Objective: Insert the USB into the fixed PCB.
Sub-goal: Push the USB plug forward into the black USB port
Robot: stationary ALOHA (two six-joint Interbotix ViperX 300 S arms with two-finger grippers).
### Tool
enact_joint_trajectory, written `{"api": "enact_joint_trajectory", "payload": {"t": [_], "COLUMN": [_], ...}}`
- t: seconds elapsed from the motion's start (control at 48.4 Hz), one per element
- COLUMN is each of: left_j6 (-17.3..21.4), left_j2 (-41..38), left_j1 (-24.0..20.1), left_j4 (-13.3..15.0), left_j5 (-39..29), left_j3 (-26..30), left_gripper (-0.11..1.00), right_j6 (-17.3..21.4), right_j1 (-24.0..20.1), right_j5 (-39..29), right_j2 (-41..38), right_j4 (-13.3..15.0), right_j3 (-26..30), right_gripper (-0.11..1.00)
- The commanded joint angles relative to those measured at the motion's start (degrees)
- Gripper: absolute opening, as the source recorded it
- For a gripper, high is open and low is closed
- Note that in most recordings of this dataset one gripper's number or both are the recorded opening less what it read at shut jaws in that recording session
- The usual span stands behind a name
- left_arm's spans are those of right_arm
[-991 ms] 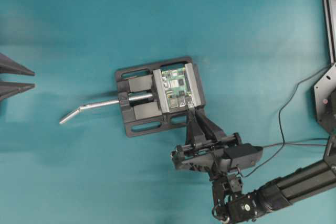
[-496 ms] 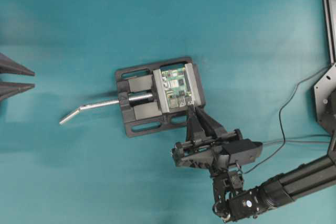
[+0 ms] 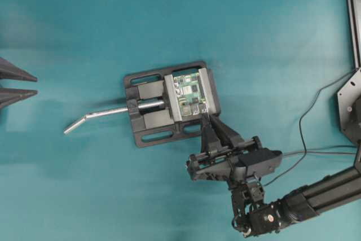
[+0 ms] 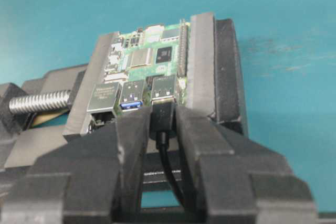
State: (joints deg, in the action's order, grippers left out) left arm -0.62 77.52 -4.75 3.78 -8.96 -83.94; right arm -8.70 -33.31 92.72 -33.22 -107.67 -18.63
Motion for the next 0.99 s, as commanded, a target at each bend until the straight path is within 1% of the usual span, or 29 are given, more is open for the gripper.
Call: {"api": "enact_joint_trajectory", "payload": {"t": [0.0, 0.083, 0.165, 0.372, 0.599, 0.805, 0.971], "left_j6": [-0.09, -0.09, -0.09, -0.09, -0.09, -0.09, -0.09], "left_j2": [-0.44, -0.44, -0.44, -0.53, -0.44, -0.44, -0.44], "left_j1": [0.26, 0.18, 0.18, 0.26, 0.18, 0.18, 0.18], "left_j4": [-0.18, -0.18, -0.18, -0.18, -0.18, -0.18, -0.18], "left_j5": [0.35, 0.35, 0.35, 0.35, 0.35, 0.35, 0.35], "left_j3": [1.49, 1.49, 1.49, 1.49, 1.49, 1.49, 1.49], "left_gripper": [0.46, 0.46, 0.46, 0.46, 0.46, 0.46, 0.46], "right_j6": [-1.58, -4.22, -5.80, -5.89, -5.89, -6.24, -6.68], "right_j1": [3.78, 4.48, 5.01, 5.71, 6.86, 6.77, 5.89], "right_j5": [0.18, -0.18, -0.18, 0.18, 0.26, 0.35, 0.26], "right_j2": [2.11, 2.11, 2.11, 2.11, 2.11, 2.11, 2.11], "right_j4": [0.18, 0.26, 0.26, 0.26, 0.26, 0.26, 0.26], "right_j3": [-0.26, 0.00, 0.09, 0.53, 2.20, 2.46, 2.20], "right_gripper": [0.19, 0.19, 0.19, 0.19, 0.19, 0.19, 0.19]}}
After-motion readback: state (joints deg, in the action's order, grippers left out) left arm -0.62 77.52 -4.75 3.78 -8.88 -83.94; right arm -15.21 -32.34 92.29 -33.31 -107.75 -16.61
